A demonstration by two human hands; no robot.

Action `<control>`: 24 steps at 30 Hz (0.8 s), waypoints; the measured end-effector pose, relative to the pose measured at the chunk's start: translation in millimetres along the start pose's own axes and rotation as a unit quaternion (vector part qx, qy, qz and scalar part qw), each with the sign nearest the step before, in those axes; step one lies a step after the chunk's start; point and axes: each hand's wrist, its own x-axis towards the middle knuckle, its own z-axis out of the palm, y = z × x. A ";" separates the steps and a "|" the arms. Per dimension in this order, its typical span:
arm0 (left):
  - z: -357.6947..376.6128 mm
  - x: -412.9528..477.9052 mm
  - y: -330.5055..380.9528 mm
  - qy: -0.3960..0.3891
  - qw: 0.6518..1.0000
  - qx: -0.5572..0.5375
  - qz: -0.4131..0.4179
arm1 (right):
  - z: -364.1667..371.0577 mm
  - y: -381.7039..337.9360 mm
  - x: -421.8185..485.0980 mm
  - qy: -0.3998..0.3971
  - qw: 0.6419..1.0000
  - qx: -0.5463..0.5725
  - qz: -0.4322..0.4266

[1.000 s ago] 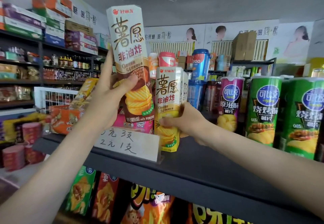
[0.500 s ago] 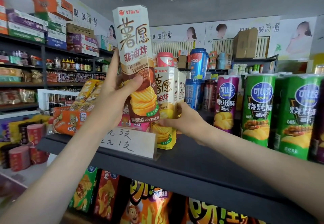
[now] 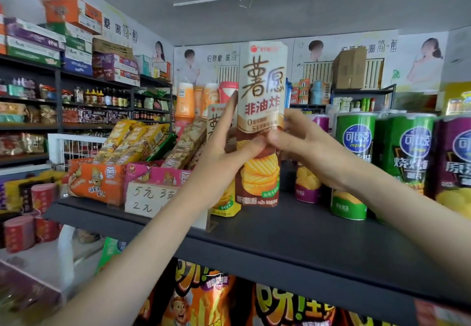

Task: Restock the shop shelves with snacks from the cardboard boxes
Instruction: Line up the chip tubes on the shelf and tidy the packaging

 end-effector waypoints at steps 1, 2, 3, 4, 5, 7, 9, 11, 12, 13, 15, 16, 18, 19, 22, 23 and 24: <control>4.9 0.9 -2.6 -0.003 1.000 0.002 -0.006 | -1.4 -0.6 -1.9 0.001 1.000 -0.015 0.009; 8.5 1.8 -5.1 -0.012 1.000 0.006 -0.013 | -4.1 0.6 -3.1 0.005 1.000 -0.014 0.018; 10.6 1.9 -7.0 -0.027 0.999 0.020 -0.020 | -6.5 1.5 -4.8 0.007 1.000 -0.003 0.029; 10.8 1.9 -8.7 -0.044 0.998 0.046 -0.027 | -9.9 4.2 -6.5 0.004 0.999 0.011 0.041; 10.5 1.3 -8.7 -0.062 0.994 0.084 -0.034 | -12.5 6.8 -8.7 -0.001 0.998 0.025 0.055; 6.4 0.6 -5.1 -0.074 0.981 0.173 -0.040 | -16.6 18.0 -10.9 0.001 0.996 0.034 0.086; 0.0 -1.0 2.1 -0.032 0.967 0.253 -0.021 | -17.8 33.2 -10.3 0.022 0.993 0.005 0.119; -9.5 -0.2 6.5 0.048 0.945 0.323 0.022 | -20.0 53.7 -4.0 0.043 0.988 -0.019 0.148; -14.5 1.3 7.5 0.079 0.930 0.357 0.031 | -21.6 64.8 1.1 0.057 0.985 -0.019 0.160; -18.9 3.6 7.5 0.102 0.915 0.390 0.029 | -22.5 73.5 6.2 0.073 0.983 -0.010 0.169; -26.0 8.5 6.7 0.115 0.885 0.451 0.004 | -23.2 86.4 17.8 0.108 0.978 0.006 0.181; -28.1 11.3 6.3 0.110 0.874 0.473 -0.016 | -22.7 91.5 23.4 0.122 0.976 0.005 0.182; -30.8 17.2 2.0 0.089 0.865 0.490 -0.052 | -19.4 98.5 33.1 0.141 0.973 0.000 0.181; -31.4 19.8 -1.4 0.078 0.866 0.489 -0.069 | -17.9 102.3 37.4 0.152 0.972 -0.003 0.181; -30.2 23.6 -13.9 0.051 0.867 0.484 -0.106 | -15.2 112.6 49.8 0.175 0.967 -0.014 0.183; -29.6 23.4 -17.5 0.042 0.864 0.489 -0.110 | -14.8 114.3 52.9 0.180 0.966 -0.022 0.183; -29.4 23.0 -21.1 0.035 0.862 0.494 -0.110 | -14.7 116.8 56.2 0.182 0.965 -0.028 0.184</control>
